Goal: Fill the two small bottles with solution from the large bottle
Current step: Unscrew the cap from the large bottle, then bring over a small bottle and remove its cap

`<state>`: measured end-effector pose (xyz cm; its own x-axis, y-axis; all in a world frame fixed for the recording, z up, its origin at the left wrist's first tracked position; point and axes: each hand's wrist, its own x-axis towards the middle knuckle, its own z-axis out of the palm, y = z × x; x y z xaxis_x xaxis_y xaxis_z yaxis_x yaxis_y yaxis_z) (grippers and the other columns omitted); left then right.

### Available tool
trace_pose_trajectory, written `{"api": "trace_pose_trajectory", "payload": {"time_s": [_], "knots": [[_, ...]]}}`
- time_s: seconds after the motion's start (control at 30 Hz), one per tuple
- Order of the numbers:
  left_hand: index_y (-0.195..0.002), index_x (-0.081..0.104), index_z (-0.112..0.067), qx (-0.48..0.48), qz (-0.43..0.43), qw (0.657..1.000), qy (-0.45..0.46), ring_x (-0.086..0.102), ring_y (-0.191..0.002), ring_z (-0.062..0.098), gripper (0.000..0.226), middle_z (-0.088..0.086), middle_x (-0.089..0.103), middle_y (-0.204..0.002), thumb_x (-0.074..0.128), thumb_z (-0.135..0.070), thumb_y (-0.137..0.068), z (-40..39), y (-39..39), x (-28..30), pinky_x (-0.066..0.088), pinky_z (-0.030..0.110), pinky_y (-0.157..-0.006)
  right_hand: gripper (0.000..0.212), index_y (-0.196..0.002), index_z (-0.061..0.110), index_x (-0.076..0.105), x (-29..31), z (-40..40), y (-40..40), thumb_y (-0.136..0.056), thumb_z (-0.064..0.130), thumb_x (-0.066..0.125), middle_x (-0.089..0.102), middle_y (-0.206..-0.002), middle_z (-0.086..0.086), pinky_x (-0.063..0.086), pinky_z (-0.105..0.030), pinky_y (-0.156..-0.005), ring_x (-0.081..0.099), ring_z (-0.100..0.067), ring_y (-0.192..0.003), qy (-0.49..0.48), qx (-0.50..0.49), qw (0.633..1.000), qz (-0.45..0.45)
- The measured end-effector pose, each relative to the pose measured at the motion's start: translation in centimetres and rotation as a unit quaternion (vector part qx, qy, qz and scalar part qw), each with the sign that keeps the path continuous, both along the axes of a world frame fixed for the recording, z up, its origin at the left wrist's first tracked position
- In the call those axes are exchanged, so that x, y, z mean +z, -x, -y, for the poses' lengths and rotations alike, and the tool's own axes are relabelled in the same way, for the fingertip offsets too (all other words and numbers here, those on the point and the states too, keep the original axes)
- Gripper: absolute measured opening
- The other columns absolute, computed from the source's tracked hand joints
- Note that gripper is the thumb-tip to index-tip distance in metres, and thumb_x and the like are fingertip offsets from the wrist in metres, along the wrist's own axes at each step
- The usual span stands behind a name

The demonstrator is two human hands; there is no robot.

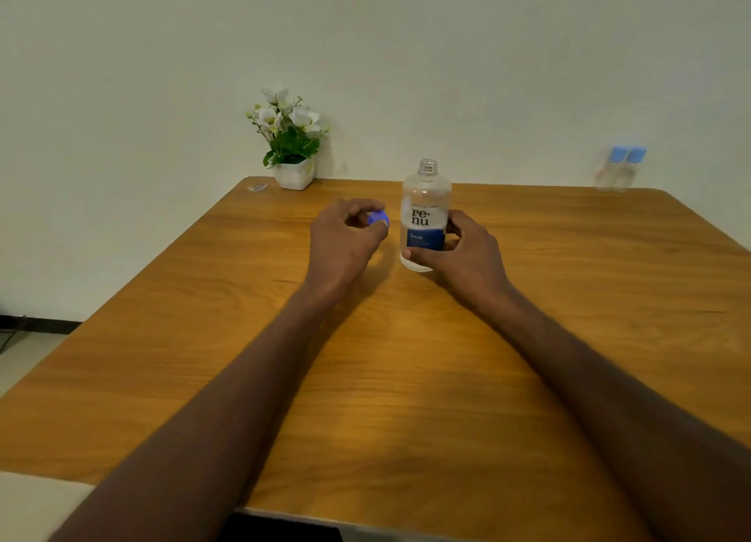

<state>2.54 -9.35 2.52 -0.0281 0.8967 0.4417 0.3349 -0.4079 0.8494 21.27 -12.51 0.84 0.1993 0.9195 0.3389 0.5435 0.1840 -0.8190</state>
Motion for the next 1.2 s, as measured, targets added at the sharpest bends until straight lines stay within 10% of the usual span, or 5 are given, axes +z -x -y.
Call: {"api": "trace_pose_trajectory", "payload": {"time_s": [0.3, 1.2], "knots": [[-0.117, 0.076, -0.023, 0.011, -0.169, 0.982, 0.088, 0.060, -0.093, 0.006, 0.033, -0.004, 0.061, -0.112, 0.077, -0.017, -0.084, 0.7, 0.5, -1.6, 0.058, 0.027, -0.086, 0.079, -0.142, 0.021, 0.058, -0.2, 0.2, 0.2, -0.074, 0.042, 0.091, 0.068, -0.137, 0.003, 0.057, -0.029, -0.095, 0.065, -0.012, -0.117, 0.006, -0.006, 1.000, 0.015], [-0.151, 0.044, -0.015, 0.073, -0.136, 0.985, 0.081, 0.058, -0.096, 0.013, 0.080, -0.001, 0.061, -0.110, 0.086, -0.023, -0.083, -0.3, 0.7, -2.0, 0.052, 0.029, -0.081, 0.098, -0.145, 0.012, 0.055, -0.5, -1.4, 0.1, -0.066, 0.057, 0.092, 0.055, -0.142, -0.007, 0.053, -0.038, -0.100, 0.056, -0.021, -0.125, 0.113, -0.056, 0.981, 0.147]]}}
